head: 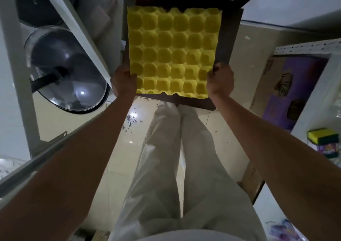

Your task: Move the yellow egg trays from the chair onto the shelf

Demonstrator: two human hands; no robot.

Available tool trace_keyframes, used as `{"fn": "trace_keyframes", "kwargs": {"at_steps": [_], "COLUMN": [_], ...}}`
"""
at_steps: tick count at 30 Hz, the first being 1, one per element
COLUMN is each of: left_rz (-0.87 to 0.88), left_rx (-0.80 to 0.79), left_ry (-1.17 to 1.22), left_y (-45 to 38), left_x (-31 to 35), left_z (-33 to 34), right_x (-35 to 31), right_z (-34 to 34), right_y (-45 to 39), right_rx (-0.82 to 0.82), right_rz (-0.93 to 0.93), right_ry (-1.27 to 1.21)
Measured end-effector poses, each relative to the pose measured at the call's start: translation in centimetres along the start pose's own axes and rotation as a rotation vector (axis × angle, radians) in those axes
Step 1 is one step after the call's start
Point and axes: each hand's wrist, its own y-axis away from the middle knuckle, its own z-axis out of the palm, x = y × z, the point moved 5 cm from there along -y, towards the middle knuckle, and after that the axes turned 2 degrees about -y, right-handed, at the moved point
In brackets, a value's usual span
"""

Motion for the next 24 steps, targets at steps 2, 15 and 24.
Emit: {"fn": "trace_keyframes", "kwargs": {"at_steps": [2, 15, 24], "left_rz": [-0.061, -0.01, 0.001], "left_rx": [0.09, 0.166, 0.049], "left_ry": [0.074, -0.068, 0.007], "left_y": [0.2, -0.9, -1.1], "left_x": [-0.2, 0.6, 1.0], "left_z": [-0.3, -1.9, -1.8], "right_x": [0.0, -0.2, -0.4], "right_z": [0.2, -0.9, -1.9], "right_y": [0.0, 0.0, 0.7], "right_rx": [0.029, 0.132, 0.183], "right_rz": [0.002, -0.135, -0.171], "right_ry": [-0.016, 0.112, 0.121]}}
